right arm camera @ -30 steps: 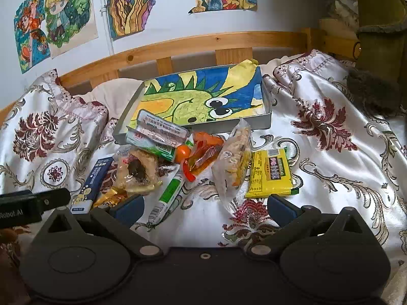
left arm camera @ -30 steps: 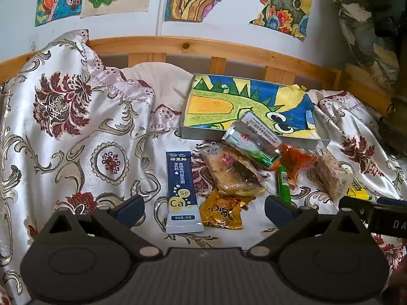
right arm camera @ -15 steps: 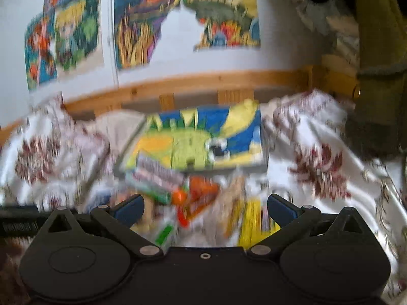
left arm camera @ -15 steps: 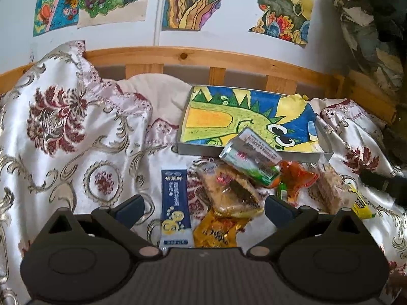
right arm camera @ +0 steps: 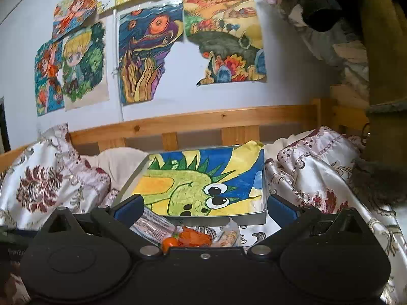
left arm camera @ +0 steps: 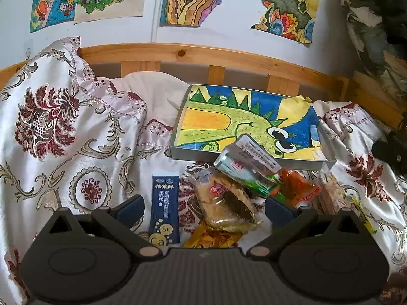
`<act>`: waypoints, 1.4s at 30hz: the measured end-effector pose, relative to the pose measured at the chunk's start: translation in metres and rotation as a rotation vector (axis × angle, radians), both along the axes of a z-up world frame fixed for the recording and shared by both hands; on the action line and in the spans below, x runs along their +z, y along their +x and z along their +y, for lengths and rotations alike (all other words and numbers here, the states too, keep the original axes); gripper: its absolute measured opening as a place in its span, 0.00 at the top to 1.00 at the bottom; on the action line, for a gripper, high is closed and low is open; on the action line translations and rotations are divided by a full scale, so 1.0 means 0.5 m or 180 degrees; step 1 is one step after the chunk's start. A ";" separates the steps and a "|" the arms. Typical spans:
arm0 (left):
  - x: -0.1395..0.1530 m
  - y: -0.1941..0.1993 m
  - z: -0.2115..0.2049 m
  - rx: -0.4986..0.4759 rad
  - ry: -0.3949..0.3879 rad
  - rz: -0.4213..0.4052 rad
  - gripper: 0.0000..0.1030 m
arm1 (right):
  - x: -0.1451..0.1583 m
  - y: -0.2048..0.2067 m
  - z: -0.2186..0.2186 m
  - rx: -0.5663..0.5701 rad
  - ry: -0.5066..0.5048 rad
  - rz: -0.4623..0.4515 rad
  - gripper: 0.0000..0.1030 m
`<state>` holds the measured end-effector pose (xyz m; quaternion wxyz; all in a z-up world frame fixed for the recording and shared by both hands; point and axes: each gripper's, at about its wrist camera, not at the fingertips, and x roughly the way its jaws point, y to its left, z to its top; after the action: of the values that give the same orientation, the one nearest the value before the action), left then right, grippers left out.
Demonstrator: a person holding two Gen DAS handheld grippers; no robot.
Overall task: Organize snacks
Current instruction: 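Move the left tool toward the green tube snack while the right tool moves toward the clear nut bar bag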
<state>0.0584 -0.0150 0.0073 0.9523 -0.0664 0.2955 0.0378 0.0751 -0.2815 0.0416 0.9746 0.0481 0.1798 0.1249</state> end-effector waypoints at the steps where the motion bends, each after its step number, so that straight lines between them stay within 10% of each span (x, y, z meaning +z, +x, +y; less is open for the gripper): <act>1: 0.000 0.003 -0.001 0.0001 0.0004 -0.0009 0.01 | -0.004 0.005 -0.003 0.0011 -0.0006 0.0050 0.01; 42: -0.096 0.048 -0.132 -0.1022 0.0118 0.0477 0.01 | -0.098 0.095 0.008 0.0392 -0.0067 0.0931 0.05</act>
<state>0.0822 -0.0812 -0.0408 0.9224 0.0022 0.3718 -0.1045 0.1225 -0.2774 -0.0076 0.9289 0.0444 0.3238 0.1741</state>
